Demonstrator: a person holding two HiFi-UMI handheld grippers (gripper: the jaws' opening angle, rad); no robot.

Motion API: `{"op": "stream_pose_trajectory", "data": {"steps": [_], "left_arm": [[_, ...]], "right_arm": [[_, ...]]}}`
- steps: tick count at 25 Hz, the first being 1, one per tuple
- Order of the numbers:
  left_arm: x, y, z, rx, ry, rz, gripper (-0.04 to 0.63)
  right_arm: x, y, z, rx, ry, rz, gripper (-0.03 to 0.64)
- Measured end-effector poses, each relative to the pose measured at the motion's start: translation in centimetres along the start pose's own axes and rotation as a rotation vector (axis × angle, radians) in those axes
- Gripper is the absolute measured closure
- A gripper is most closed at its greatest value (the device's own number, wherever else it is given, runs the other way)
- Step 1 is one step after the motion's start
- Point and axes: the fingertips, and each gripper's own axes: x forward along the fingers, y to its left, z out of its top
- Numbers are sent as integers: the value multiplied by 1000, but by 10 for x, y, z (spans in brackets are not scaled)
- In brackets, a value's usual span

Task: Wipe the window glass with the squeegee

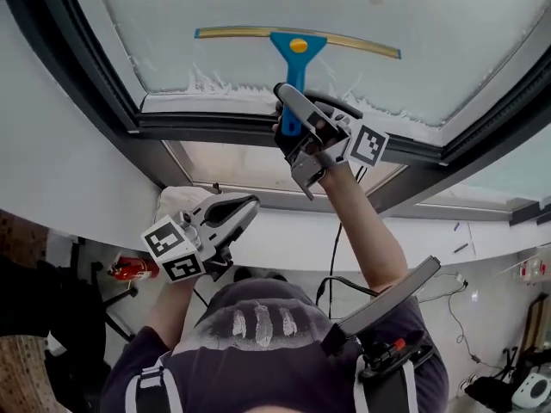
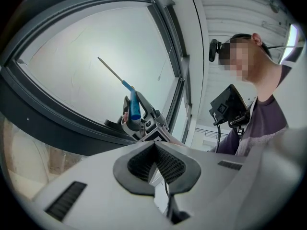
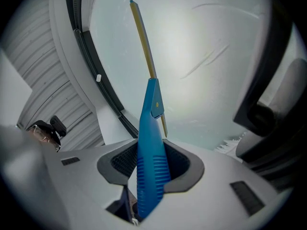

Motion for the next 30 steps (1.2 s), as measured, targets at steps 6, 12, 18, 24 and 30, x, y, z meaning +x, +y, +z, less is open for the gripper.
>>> {"op": "stream_pose_trajectory", "data": {"steps": [6, 12, 18, 24, 30], "left_arm": [[2, -1, -3, 1, -9, 35, 589], [1, -3, -8, 3, -11, 98, 590], [-19, 1, -8, -4, -25, 158, 589], [-45, 21, 12, 20, -72, 119, 589], [-82, 44, 51, 72, -89, 42, 589]], "right_arm": [[-6, -4, -7, 23, 7, -8, 478], [-1, 9, -19, -11, 79, 29, 482], [25, 32, -34, -84, 203, 79, 482], [80, 55, -38, -180, 237, 151, 482], [163, 75, -34, -353, 253, 169, 483]]}}
